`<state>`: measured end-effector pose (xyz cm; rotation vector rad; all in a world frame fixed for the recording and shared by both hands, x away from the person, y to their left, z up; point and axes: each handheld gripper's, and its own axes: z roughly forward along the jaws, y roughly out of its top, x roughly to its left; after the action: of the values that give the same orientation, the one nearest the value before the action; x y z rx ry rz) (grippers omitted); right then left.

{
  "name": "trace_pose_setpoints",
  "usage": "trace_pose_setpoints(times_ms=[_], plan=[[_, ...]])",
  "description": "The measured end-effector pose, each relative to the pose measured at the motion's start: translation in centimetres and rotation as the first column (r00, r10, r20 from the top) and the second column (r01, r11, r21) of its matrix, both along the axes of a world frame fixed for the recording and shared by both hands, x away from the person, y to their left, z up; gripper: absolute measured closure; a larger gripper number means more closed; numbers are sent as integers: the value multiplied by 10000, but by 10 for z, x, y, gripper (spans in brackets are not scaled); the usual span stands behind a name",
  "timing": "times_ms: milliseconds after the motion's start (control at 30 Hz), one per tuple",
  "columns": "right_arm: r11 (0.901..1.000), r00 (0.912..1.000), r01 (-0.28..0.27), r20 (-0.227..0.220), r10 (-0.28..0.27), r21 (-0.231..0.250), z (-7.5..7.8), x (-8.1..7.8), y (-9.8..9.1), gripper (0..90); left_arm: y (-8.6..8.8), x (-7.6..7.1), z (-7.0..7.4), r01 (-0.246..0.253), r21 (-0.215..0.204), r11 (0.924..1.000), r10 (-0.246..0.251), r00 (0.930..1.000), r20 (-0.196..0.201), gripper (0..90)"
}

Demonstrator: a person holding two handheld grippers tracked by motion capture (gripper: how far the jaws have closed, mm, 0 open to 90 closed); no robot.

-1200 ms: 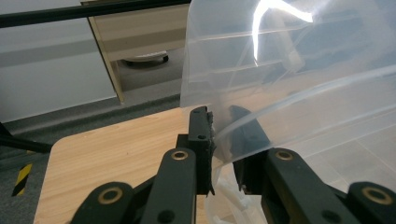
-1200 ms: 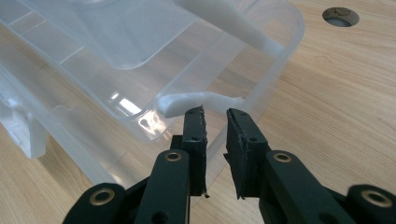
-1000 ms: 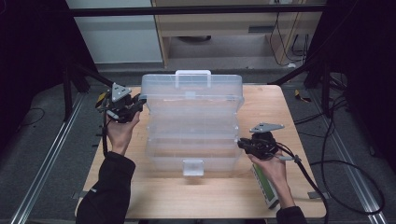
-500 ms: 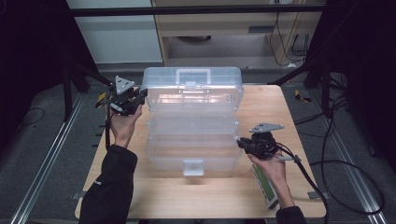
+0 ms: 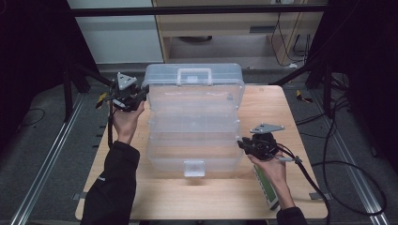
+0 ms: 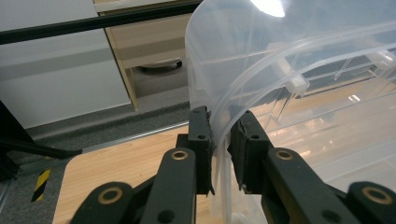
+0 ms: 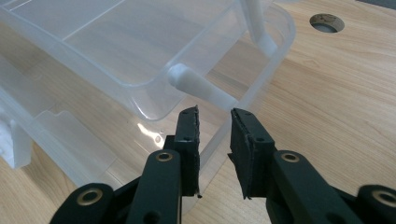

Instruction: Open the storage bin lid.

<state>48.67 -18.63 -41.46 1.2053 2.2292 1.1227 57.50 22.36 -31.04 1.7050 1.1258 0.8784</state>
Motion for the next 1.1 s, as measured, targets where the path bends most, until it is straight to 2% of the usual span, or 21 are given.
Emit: trace_pose_setpoints(times_ms=[67,167,300,500,767,1100], plan=[[10000,10000,86,-17,-86,-19,0,0,0,687,-1,2,1,-26,27,10000,27,10000,-18,784],[9999,9995,54,-308,-57,-99,-1,1,1,647,-1,5,1,-67,21,10000,67,10000,-41,785],[10000,9994,-61,-352,59,-45,-2,0,2,681,-1,7,2,-71,15,10000,71,9999,-75,785],[10000,9988,-8,-488,10,41,-2,1,2,687,-2,12,3,-75,24,10000,75,9999,-141,785],[10000,9994,23,-348,-25,-51,-2,2,2,699,-2,17,4,-48,142,9999,51,9999,-160,781],[10000,9995,12,-324,-15,-87,-2,2,2,699,-4,31,5,-96,248,9996,103,9996,-260,779]])
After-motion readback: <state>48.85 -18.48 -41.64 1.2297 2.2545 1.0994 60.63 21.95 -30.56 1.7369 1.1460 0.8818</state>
